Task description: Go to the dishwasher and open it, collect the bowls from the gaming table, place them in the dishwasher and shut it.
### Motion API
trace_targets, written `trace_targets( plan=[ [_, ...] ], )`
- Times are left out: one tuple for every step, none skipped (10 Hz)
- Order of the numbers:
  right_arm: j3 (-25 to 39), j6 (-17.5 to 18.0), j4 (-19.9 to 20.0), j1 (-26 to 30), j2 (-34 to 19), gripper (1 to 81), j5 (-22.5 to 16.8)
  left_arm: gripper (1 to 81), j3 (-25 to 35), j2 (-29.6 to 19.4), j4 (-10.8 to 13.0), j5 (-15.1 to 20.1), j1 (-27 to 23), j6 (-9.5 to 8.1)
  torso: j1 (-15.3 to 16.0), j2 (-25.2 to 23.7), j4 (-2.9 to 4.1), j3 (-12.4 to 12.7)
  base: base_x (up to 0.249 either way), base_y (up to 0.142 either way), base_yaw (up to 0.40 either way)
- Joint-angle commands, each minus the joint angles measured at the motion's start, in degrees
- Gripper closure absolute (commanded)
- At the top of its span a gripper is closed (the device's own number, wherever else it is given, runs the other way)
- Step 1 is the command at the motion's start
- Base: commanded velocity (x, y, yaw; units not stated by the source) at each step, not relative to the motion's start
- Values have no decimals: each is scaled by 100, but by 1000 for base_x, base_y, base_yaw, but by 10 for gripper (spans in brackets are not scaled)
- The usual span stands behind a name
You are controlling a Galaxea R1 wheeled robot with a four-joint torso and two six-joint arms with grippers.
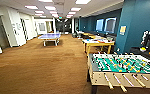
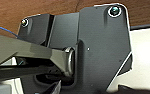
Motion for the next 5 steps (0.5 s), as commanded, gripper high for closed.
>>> trace_targets(
  plan=[
    [-9,-5,34,310,-76,10,-230,10,-13,31,-13,262,-335,42,0,-2,0,0,138,0,0],
    [-9,-5,34,310,-76,10,-230,10,-13,32,-21,262,-326,42,0,0,0,-2,138,0,0],
    [-9,-6,34,310,-76,10,-230,10,-13,40,-21,262,-335,41,-2,0,0,-2,138,0,0],
    [-9,-13,34,302,-76,10,-230,10,-13,40,-21,262,-326,41,2,0,0,-2,138,0,0],
    [-9,-5,34,302,-76,10,-230,10,-13,40,-21,262,-326,42,0,0,0,-2,138,0,0]
  ],
)
